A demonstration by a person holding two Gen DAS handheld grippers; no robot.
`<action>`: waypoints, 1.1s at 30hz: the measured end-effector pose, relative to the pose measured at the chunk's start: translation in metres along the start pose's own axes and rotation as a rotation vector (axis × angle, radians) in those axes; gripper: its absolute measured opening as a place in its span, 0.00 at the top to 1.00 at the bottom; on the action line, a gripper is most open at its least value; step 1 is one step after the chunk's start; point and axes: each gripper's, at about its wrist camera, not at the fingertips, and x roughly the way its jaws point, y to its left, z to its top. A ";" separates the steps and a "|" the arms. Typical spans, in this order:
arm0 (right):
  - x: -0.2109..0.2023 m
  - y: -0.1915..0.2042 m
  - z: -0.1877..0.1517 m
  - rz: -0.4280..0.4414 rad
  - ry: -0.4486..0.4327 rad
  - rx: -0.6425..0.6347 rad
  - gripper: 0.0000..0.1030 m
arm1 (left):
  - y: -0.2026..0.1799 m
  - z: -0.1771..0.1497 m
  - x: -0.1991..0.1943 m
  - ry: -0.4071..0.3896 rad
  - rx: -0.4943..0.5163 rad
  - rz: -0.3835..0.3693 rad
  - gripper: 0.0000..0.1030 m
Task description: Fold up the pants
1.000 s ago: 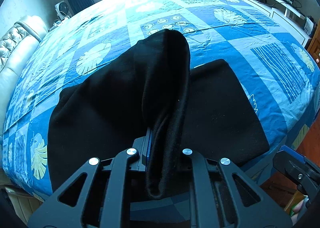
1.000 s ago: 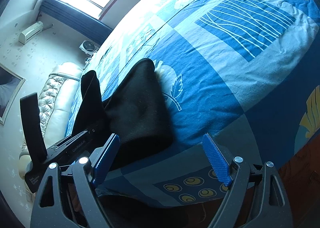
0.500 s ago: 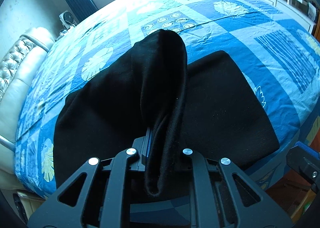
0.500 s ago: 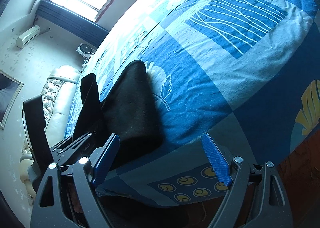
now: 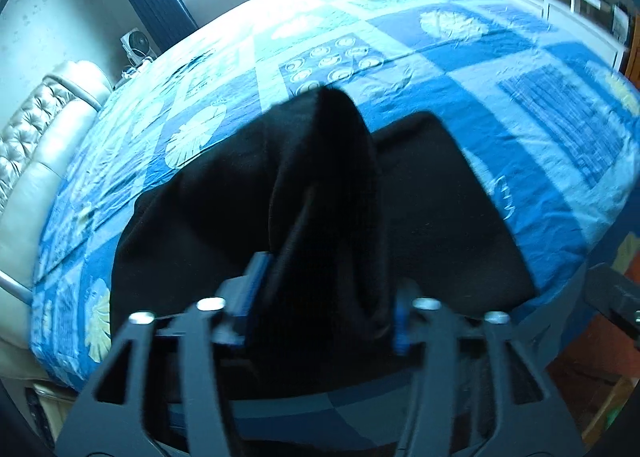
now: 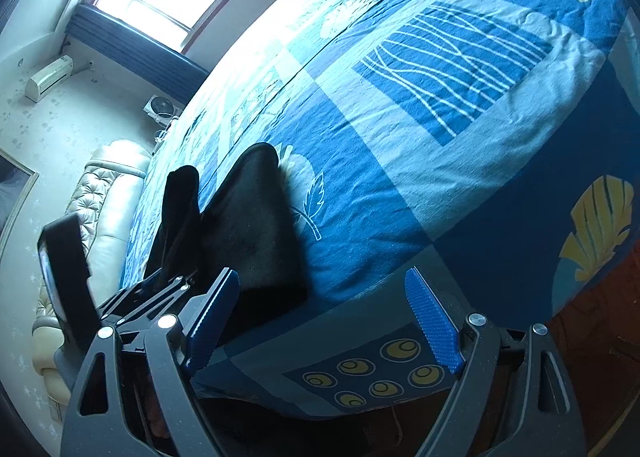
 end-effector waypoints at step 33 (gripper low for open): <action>0.073 0.105 0.008 0.187 0.138 -0.053 0.18 | 0.282 -0.145 0.007 -0.043 -0.421 -0.217 0.11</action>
